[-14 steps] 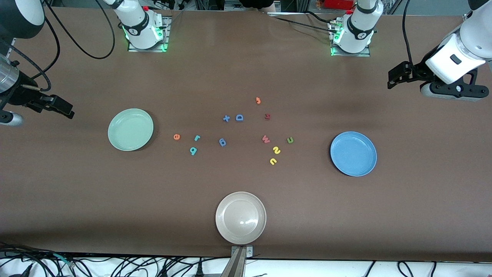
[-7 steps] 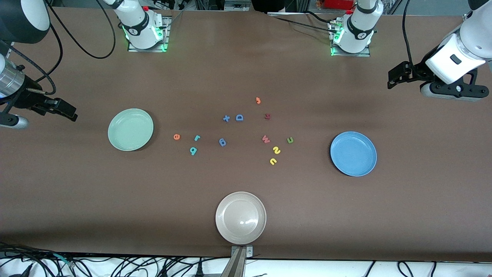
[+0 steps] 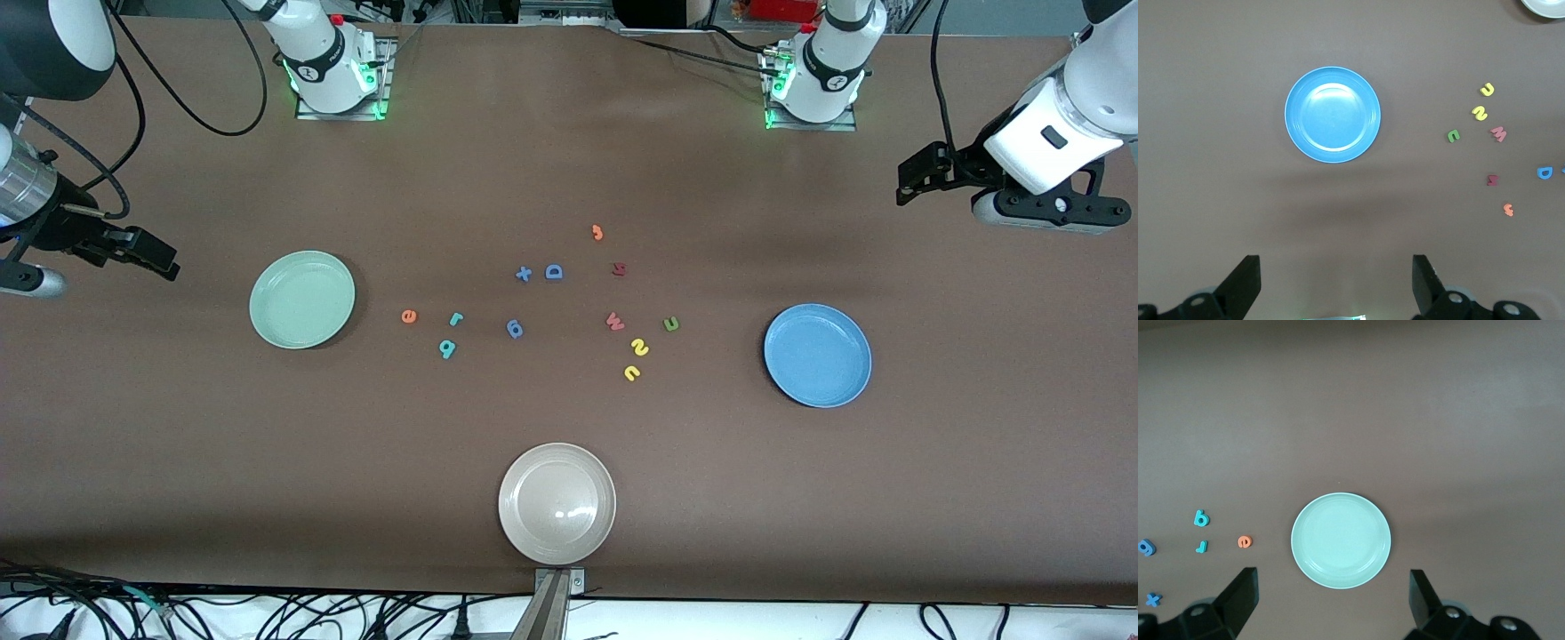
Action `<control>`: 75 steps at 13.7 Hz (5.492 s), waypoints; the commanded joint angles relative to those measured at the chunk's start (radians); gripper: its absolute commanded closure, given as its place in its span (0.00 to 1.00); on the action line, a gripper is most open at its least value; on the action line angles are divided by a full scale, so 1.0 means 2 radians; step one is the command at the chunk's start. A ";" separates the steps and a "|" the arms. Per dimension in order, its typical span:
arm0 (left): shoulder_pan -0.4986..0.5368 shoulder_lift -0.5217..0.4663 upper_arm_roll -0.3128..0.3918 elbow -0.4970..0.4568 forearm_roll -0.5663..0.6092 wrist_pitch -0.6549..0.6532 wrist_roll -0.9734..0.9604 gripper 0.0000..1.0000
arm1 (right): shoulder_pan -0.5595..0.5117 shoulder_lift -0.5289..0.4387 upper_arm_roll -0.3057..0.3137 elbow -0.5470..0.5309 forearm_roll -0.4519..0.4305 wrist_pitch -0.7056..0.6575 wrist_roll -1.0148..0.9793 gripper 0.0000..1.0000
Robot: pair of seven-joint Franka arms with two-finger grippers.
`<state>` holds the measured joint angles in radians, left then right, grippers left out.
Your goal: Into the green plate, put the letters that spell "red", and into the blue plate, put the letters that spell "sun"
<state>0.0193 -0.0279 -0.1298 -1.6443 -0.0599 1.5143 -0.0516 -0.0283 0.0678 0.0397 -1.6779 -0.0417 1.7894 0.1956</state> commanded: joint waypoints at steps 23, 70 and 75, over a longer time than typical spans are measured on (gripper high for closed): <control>-0.004 0.008 0.002 0.015 0.010 -0.005 0.009 0.00 | 0.002 -0.006 0.000 -0.006 0.002 0.004 0.003 0.00; -0.228 0.384 0.008 -0.014 -0.007 0.477 -0.072 0.00 | 0.127 0.221 0.067 -0.178 0.024 0.331 0.283 0.01; -0.237 0.394 0.007 -0.009 0.074 0.478 -0.154 0.00 | 0.127 0.209 0.064 -0.199 0.012 0.331 0.280 0.01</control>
<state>-0.4373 0.7464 -0.1308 -1.6778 0.0473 2.4604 -0.3155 0.2219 0.5202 0.1721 -2.0287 -0.0074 2.4347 0.7530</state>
